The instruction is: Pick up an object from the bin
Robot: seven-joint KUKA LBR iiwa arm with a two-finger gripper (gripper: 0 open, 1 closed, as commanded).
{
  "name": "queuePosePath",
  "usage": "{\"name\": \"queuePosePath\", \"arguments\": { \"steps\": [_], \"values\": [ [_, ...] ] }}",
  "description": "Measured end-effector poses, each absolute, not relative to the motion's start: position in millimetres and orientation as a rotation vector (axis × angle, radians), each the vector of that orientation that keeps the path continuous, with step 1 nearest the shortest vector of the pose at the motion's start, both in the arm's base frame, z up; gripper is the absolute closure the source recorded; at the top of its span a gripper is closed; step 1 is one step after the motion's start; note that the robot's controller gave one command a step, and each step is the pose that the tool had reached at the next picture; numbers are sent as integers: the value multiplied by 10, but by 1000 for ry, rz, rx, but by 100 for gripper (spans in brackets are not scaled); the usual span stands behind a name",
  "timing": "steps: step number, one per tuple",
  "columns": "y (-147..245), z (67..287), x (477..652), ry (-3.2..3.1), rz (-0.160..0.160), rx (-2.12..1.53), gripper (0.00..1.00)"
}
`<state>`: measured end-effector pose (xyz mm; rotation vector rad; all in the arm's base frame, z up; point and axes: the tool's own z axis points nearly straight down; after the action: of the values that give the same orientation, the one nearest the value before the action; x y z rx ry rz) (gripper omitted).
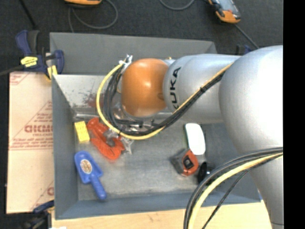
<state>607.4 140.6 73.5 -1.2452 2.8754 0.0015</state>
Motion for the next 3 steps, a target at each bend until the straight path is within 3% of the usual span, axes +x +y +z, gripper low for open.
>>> {"name": "queuePosePath", "arguments": {
  "steps": [1, 2, 3],
  "values": [
    [1407, 735, 6074, 2876, 2, -1244, 100],
    [1292, 738, 5740, 2850, 3, -1285, 100],
    [1284, 733, 5606, 2852, 1, -1297, 100]
  ]
}}
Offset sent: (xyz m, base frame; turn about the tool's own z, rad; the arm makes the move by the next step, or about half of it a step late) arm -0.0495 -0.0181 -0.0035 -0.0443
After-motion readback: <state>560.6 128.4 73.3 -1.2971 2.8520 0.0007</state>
